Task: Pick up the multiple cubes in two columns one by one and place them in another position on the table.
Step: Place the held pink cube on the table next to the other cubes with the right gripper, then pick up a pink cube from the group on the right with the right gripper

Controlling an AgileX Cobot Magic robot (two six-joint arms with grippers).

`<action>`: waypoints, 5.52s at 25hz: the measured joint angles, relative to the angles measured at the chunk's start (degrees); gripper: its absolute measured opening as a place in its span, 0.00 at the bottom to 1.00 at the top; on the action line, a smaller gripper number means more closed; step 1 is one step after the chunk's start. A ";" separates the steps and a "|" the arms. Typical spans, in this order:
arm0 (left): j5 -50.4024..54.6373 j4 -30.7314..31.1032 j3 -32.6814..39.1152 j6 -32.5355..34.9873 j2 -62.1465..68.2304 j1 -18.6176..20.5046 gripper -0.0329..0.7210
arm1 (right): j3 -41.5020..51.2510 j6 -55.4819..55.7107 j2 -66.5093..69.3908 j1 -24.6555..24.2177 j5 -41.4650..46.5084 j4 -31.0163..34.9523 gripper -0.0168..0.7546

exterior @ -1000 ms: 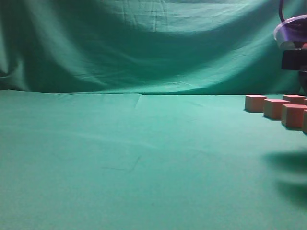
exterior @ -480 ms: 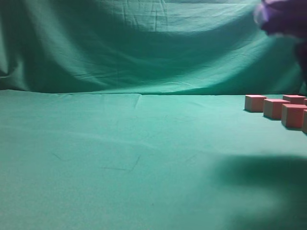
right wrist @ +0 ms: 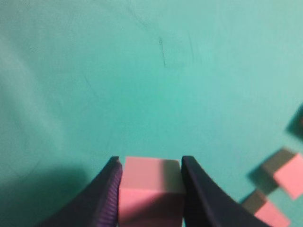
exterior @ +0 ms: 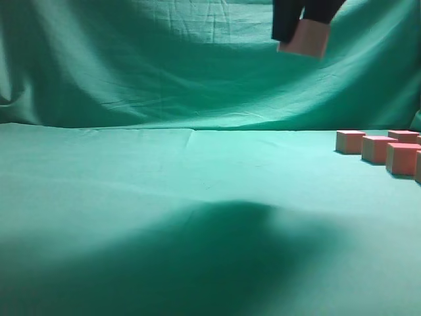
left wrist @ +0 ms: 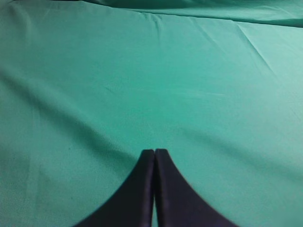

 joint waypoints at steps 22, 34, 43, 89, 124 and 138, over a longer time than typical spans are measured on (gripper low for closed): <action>-0.09 0.00 0.00 0.00 0.00 0.00 0.04 | -25.36 -14.54 29.82 0.31 5.09 -3.49 0.38; -0.09 0.00 0.00 0.00 0.00 0.00 0.04 | -25.61 -14.35 30.83 0.31 4.26 -3.52 0.38; -0.09 0.00 0.00 0.00 0.00 0.00 0.04 | -25.73 -13.63 31.53 0.31 4.37 -3.39 0.38; -0.09 0.00 0.00 0.00 0.00 0.00 0.04 | 31.10 14.65 -20.15 -27.77 -4.73 -8.00 0.70; -0.09 0.00 0.00 0.00 0.00 0.00 0.04 | 37.19 8.84 -12.17 -28.13 -15.17 -1.16 0.36; -0.09 0.00 0.00 0.00 0.00 0.00 0.04 | -1.27 -19.56 -4.89 -15.72 4.72 12.89 0.36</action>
